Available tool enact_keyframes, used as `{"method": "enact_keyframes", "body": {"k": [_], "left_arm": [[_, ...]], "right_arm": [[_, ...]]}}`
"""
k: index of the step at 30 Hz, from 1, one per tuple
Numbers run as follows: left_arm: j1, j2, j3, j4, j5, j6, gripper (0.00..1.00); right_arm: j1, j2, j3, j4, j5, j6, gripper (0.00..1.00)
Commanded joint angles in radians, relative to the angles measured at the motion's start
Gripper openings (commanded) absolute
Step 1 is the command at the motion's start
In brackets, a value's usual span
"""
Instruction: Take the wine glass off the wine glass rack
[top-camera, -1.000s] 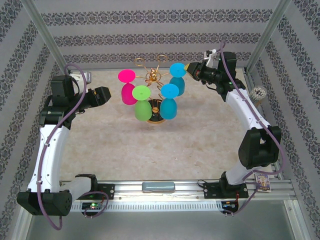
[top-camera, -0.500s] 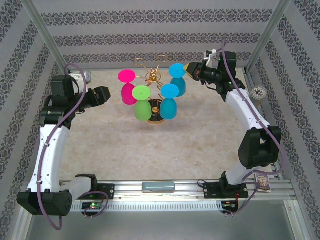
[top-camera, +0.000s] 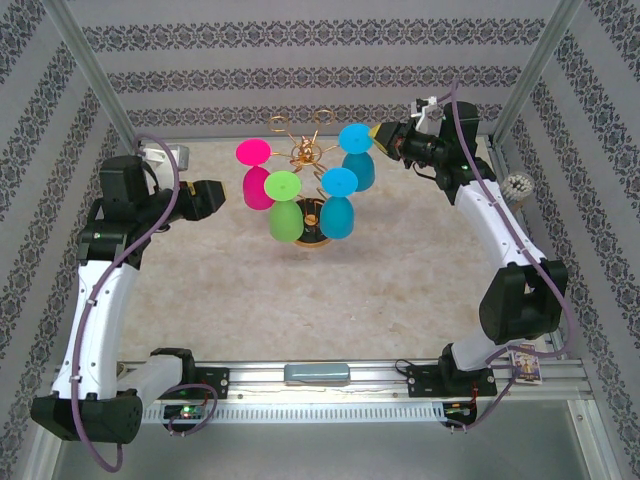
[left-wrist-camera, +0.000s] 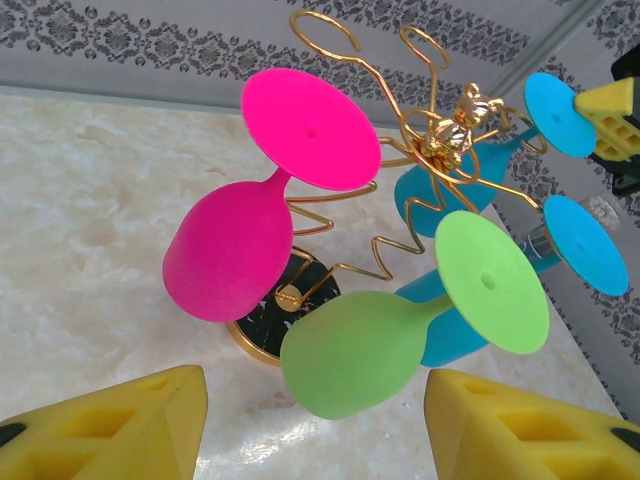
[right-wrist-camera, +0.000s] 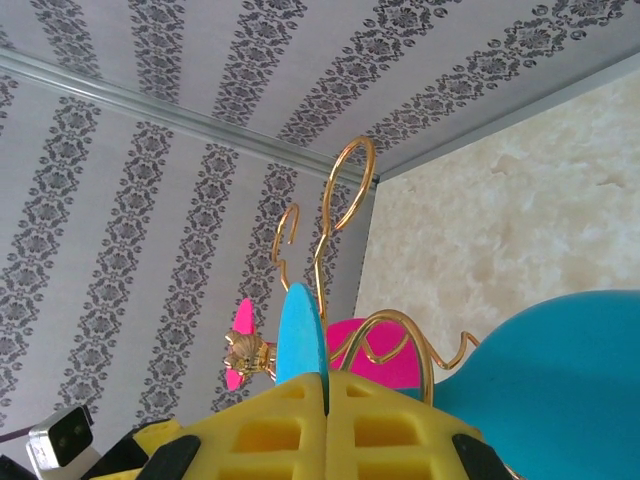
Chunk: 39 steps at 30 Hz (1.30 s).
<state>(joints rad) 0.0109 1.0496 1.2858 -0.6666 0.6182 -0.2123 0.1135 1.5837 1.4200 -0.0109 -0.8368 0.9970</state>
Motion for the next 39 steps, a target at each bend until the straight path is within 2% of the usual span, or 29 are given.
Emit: {"method": "enact_keyframes", "body": {"k": [1, 21, 39], "left_arm": [[-0.019, -0.008, 0.001, -0.013, 0.028, 0.055, 0.6], [-0.097, 0.003, 0.017, -0.038, 0.034, 0.071, 0.6], [-0.116, 0.014, 0.006, -0.014, 0.021, 0.06, 0.61]], "right_arm": [[-0.005, -0.031, -0.004, 0.022, -0.03, 0.022, 0.0], [0.056, 0.011, 0.032, 0.015, -0.021, 0.009, 0.0], [0.061, 0.062, 0.077, 0.01, -0.023, 0.01, 0.0]]}}
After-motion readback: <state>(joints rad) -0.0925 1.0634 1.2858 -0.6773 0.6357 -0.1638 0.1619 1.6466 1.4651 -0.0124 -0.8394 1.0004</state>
